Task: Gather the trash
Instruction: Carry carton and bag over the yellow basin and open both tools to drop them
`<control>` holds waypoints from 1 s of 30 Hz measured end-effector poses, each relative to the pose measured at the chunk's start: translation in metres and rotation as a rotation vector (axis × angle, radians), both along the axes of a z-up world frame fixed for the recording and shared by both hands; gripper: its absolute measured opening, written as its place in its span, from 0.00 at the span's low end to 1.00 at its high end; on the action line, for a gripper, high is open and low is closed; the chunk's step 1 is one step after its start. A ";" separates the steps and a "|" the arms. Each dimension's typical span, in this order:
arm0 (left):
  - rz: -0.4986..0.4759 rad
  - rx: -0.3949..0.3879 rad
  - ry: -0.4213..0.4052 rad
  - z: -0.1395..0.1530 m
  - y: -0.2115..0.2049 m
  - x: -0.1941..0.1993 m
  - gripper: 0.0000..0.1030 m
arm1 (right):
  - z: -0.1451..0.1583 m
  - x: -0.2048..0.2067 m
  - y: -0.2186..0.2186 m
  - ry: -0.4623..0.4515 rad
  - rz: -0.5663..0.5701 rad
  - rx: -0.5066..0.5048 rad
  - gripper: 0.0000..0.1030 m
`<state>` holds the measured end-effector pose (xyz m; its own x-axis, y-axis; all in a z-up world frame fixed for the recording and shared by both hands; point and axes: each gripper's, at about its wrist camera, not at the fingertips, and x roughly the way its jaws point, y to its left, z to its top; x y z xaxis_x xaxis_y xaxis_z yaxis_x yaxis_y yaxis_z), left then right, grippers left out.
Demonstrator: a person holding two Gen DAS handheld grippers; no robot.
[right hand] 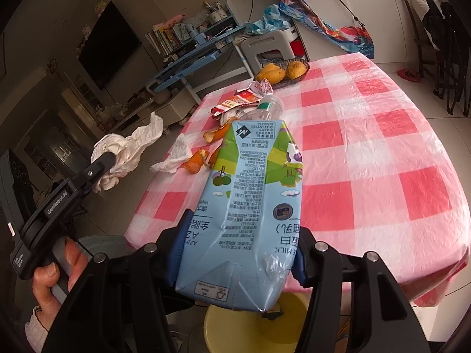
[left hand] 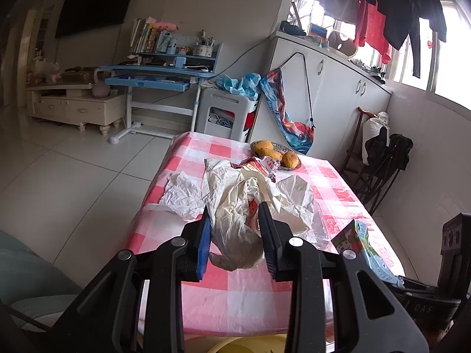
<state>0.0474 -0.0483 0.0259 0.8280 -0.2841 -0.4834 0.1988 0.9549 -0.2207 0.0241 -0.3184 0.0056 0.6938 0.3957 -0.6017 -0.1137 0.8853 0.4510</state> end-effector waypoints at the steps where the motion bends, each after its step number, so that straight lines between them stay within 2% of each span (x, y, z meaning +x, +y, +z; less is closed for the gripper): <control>1: 0.003 -0.005 0.004 0.000 0.002 -0.002 0.29 | -0.003 -0.005 0.005 0.007 0.013 0.000 0.54; 9: 0.003 -0.014 0.014 -0.002 0.006 -0.022 0.29 | -0.027 -0.039 0.061 0.066 0.166 -0.094 0.54; 14: -0.006 -0.016 0.017 -0.003 0.009 -0.035 0.29 | -0.051 -0.046 0.091 0.133 0.249 -0.223 0.55; 16: -0.013 -0.015 0.020 -0.004 0.010 -0.039 0.29 | -0.058 -0.046 0.093 0.157 0.245 -0.251 0.62; 19: -0.027 -0.009 0.022 -0.005 0.009 -0.049 0.29 | -0.056 -0.045 0.085 0.163 0.211 -0.236 0.66; 26: -0.074 0.035 0.054 -0.014 0.001 -0.064 0.29 | -0.034 -0.056 0.055 0.080 0.082 -0.164 0.75; 30: -0.148 0.103 0.132 -0.030 -0.016 -0.073 0.30 | -0.021 -0.059 0.036 0.015 -0.023 -0.090 0.78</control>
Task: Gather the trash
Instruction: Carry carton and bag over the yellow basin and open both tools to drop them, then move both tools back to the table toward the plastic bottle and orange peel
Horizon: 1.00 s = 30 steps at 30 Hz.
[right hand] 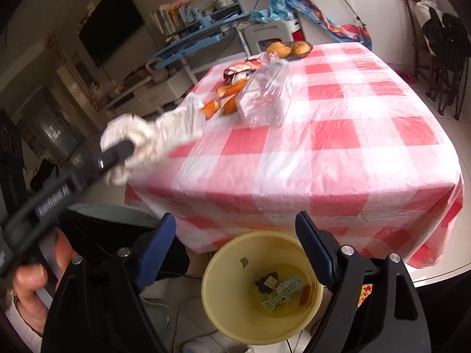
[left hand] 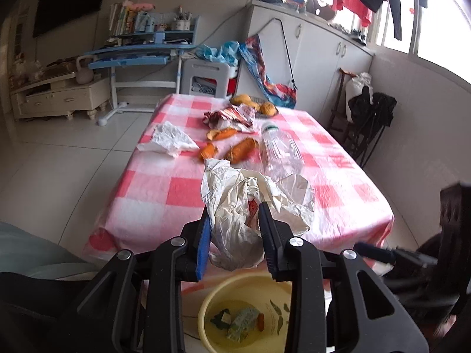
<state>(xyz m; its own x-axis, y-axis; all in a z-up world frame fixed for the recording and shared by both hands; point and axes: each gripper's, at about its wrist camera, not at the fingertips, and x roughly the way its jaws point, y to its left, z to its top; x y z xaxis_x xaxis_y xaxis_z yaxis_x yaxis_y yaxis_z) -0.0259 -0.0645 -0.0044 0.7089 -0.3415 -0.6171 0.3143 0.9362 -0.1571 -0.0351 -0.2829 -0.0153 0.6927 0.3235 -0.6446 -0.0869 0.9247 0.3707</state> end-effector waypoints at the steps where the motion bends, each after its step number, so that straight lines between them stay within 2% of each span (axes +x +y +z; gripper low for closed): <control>1: -0.034 0.025 0.032 -0.006 -0.007 -0.002 0.30 | 0.003 -0.001 -0.007 -0.016 -0.028 0.018 0.79; 5: -0.165 0.132 0.124 -0.027 -0.037 -0.013 0.34 | 0.006 -0.004 -0.025 -0.040 -0.117 0.064 0.80; 7: -0.206 0.196 0.116 -0.032 -0.049 -0.020 0.38 | 0.004 -0.003 -0.032 -0.037 -0.151 0.077 0.80; 10: -0.223 0.253 0.070 -0.031 -0.057 -0.027 0.51 | 0.000 -0.003 -0.038 -0.021 -0.184 0.087 0.80; 12: -0.218 0.256 0.051 -0.027 -0.057 -0.029 0.57 | 0.000 -0.004 -0.042 -0.016 -0.193 0.083 0.80; 18: -0.159 0.211 0.040 -0.018 -0.044 -0.022 0.63 | -0.001 -0.005 -0.040 -0.016 -0.194 0.049 0.80; 30: -0.076 0.185 0.021 -0.012 -0.030 -0.015 0.64 | 0.004 -0.005 -0.036 -0.037 -0.192 0.026 0.80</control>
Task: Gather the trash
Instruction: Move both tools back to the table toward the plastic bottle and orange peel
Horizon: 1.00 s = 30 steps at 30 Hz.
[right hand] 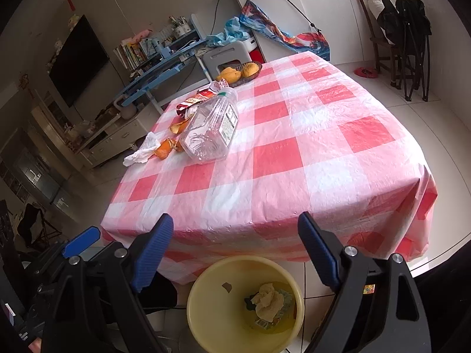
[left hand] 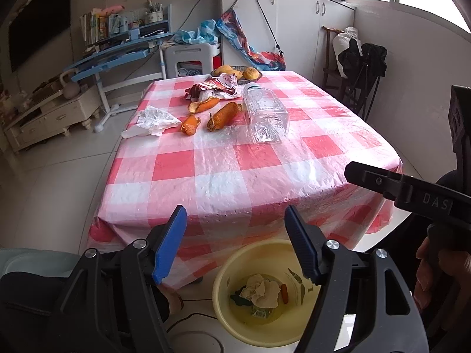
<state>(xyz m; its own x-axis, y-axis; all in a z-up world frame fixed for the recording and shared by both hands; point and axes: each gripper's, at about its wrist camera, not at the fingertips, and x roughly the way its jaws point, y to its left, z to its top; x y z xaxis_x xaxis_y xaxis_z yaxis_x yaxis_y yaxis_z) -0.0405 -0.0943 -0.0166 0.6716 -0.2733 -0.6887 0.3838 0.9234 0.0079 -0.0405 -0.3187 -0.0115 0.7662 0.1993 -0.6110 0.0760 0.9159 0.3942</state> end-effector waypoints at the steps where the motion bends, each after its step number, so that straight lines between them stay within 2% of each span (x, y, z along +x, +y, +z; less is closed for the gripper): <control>1: 0.007 0.001 -0.004 0.001 0.001 0.001 0.64 | 0.002 0.000 0.000 -0.009 0.001 -0.004 0.80; 8: 0.064 -0.069 -0.047 0.023 0.015 0.010 0.64 | 0.016 0.005 0.004 -0.063 0.002 -0.039 0.81; 17: 0.179 -0.153 -0.026 0.019 0.037 0.030 0.64 | 0.010 0.010 0.021 -0.068 0.055 -0.100 0.81; 30: 0.257 -0.169 -0.031 0.018 0.047 0.037 0.64 | 0.014 0.001 0.029 -0.077 0.076 -0.158 0.82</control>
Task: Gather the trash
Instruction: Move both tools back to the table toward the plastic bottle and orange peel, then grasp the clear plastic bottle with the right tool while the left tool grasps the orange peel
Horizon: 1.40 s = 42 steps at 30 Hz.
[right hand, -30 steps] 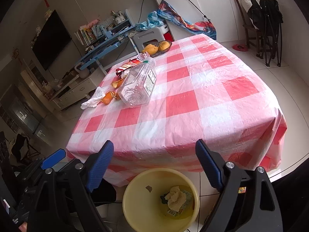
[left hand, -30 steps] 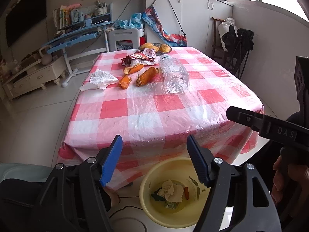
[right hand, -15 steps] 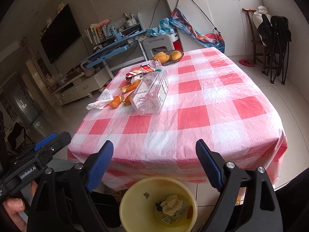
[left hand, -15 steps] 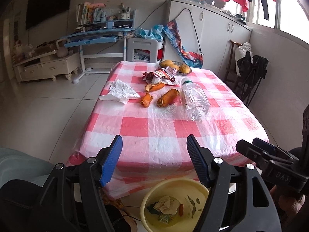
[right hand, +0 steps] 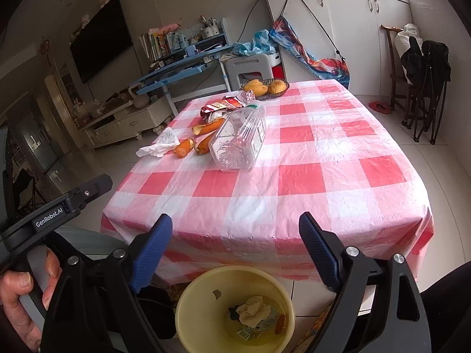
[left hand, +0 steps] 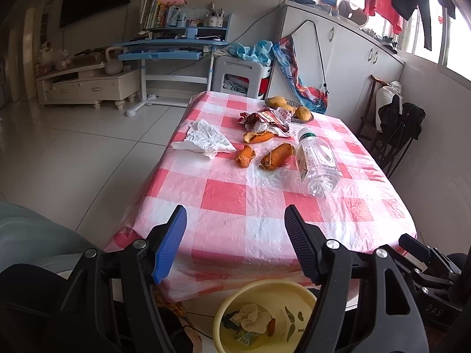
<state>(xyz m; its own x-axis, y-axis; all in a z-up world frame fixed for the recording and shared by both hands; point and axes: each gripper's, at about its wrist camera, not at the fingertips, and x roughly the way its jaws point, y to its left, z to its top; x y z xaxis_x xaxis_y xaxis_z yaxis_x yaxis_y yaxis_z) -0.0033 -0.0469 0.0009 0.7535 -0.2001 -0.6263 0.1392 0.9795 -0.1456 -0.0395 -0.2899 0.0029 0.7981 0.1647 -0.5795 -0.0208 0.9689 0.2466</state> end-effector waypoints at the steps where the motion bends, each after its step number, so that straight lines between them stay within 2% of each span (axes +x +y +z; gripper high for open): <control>1: 0.004 0.000 -0.001 0.000 0.001 0.000 0.64 | 0.002 -0.001 0.000 -0.004 -0.002 -0.003 0.82; 12: 0.026 0.026 -0.033 0.004 0.003 -0.004 0.66 | 0.020 -0.013 0.006 -0.041 0.002 -0.025 0.85; 20: 0.036 0.044 -0.063 0.009 0.005 -0.008 0.67 | 0.019 -0.013 0.012 -0.044 0.014 -0.047 0.86; 25: 0.038 0.048 -0.071 0.012 0.007 -0.008 0.67 | 0.019 -0.009 0.009 -0.032 0.008 -0.016 0.86; 29: 0.062 -0.001 -0.060 0.014 0.017 0.000 0.69 | 0.026 0.009 0.003 -0.044 0.007 0.030 0.88; 36: 0.162 -0.121 0.031 0.008 0.046 0.036 0.69 | 0.024 0.066 -0.003 0.001 0.016 0.071 0.88; 39: 0.204 -0.140 0.058 0.006 0.054 0.052 0.69 | 0.026 0.089 0.002 0.013 0.043 0.053 0.88; 42: 0.182 -0.136 0.083 0.003 0.048 0.066 0.69 | 0.024 0.107 0.007 0.032 0.073 0.034 0.88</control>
<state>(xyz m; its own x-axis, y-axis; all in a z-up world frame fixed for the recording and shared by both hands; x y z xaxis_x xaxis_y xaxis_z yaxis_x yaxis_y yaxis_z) 0.0632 0.0016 0.0038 0.7321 -0.1520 -0.6640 -0.0561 0.9580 -0.2812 0.0680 -0.2831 0.0272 0.7645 0.2422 -0.5973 -0.0830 0.9560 0.2814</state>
